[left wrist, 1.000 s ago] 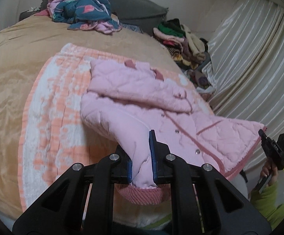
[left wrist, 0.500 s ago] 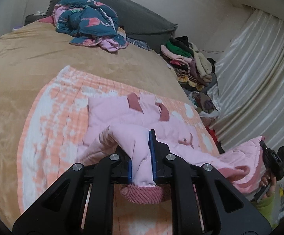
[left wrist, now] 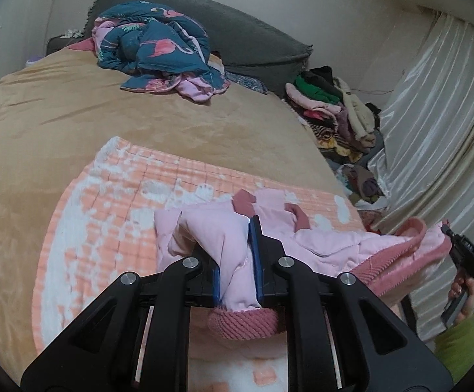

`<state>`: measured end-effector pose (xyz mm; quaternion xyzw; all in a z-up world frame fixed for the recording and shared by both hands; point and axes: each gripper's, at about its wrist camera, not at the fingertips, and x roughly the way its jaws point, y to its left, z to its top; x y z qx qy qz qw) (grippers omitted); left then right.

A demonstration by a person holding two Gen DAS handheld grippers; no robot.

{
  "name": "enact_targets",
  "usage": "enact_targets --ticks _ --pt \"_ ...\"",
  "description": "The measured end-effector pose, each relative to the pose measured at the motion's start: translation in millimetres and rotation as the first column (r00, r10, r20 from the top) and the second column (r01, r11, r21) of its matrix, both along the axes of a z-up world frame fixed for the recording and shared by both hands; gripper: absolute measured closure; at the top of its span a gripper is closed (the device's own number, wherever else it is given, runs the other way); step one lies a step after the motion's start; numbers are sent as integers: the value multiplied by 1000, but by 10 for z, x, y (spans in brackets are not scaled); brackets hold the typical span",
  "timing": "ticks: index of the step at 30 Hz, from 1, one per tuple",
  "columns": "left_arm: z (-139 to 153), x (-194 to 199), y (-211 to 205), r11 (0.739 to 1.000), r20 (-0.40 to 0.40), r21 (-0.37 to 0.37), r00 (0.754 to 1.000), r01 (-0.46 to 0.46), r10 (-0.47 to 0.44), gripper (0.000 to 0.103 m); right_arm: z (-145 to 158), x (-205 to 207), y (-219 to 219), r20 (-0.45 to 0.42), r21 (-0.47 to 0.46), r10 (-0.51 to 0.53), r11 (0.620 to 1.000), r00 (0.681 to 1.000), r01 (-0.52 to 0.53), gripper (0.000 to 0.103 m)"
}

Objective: Fold large clothes
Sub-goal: 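Grasp the jacket hem with both tools and lift it, then fold the hem over the folded collar section and release both tools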

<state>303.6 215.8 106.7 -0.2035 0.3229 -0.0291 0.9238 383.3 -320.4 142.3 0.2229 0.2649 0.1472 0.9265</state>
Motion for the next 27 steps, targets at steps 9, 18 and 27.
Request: enact_targets --ticks 9,18,27 --pt "-467 527 15 999 -37 50 999 -19 21 93 -533 705 122 -144 -42 -56 998 988 50 95" --pt "-847 802 29 999 -90 42 995 -35 39 89 -1019 844 8 -209 172 -6 984 978 43 47" --pt "-749 840 -136 995 -69 98 997 -11 18 77 -1643 229 1100 -281 -37 286 951 916 -308 35"
